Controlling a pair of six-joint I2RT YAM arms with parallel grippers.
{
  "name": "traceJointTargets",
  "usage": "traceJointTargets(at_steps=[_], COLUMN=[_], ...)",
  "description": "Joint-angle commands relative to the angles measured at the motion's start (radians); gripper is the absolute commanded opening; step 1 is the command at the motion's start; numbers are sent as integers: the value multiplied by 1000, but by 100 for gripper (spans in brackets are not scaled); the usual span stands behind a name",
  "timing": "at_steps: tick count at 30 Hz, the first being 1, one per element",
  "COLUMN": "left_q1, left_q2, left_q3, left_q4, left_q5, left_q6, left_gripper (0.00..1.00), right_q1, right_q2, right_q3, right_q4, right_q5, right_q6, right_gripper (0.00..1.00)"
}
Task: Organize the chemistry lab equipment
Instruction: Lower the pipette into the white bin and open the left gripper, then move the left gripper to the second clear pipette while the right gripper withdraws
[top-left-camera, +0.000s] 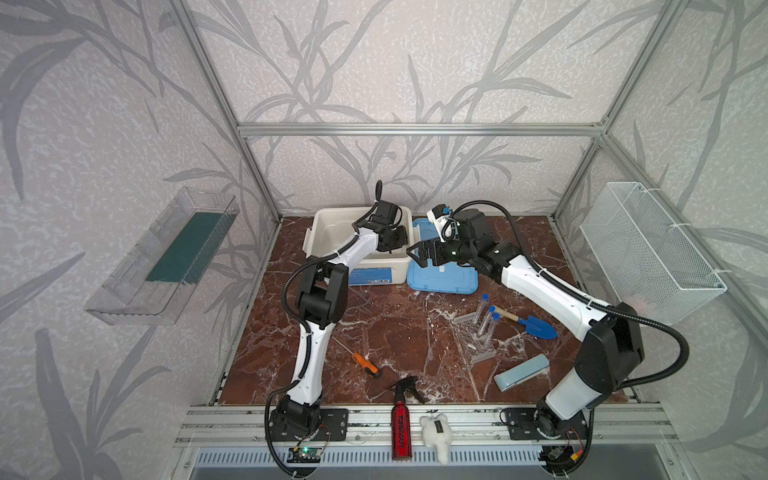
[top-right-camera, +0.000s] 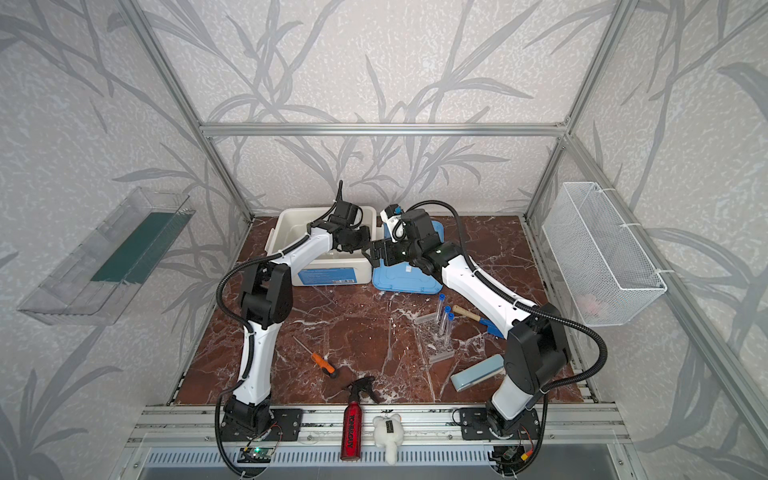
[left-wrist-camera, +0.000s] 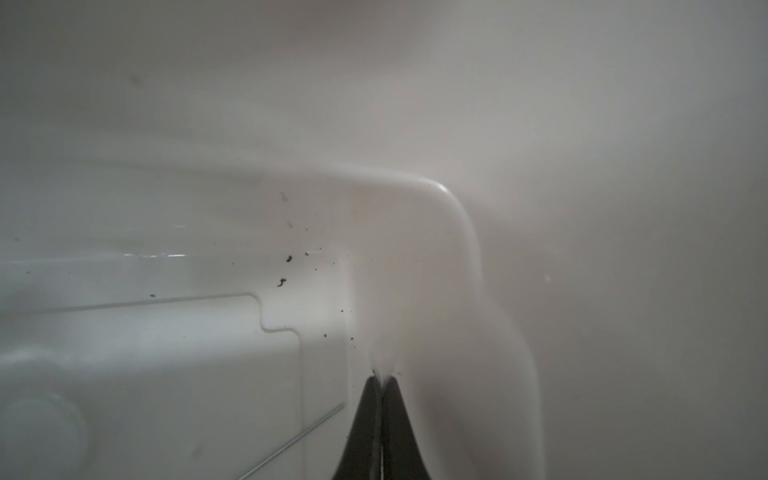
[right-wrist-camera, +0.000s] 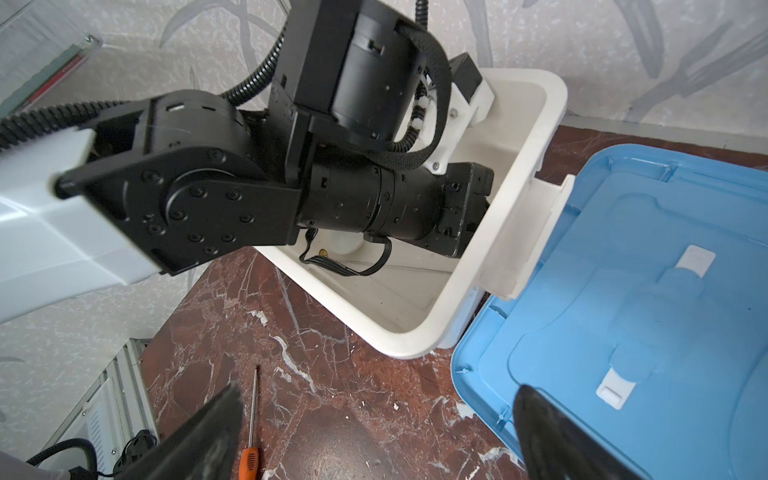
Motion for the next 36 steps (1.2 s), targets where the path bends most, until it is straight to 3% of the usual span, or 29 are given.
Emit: traceJointTargets(at_steps=[1,5,10,15,20,30,32,34,36], left_q1=[0,-8,11,9,9,11,11,8,5], left_q2=[29,44,54,13,-61,-216,-271,-343,-415], left_q3=[1,20,-19,-32,-36,-72,-108,-166,-217], left_q4=[7,-35,24,17,0,-61,-45,-5,32], left_q5=[10,-41,32,-6,-57,-157,-185,-197,-155], left_q6=[-3,20,-29,-12,-19,23,17,10,5], left_gripper=[3,13,22,29,59,68,76,99,99], right_q1=[-3,-3,-3,-5,-13,-47,-58,-72,-93], right_q2=[-22,-19,-19,-40,-64,-140,-165,-193,-215], right_q3=[-8,-11,-11,-20,-31,-68,-80,-93,-105], right_q4=[18,20,12,0,7,2,-2,-10,-21], right_q5=[-3,-6,-7,12,-1,7,11,12,-15], right_q6=[3,4,2,-15,-3,-3,-3,-2,0], right_gripper=[99,99,99,99,99,99,99,99,99])
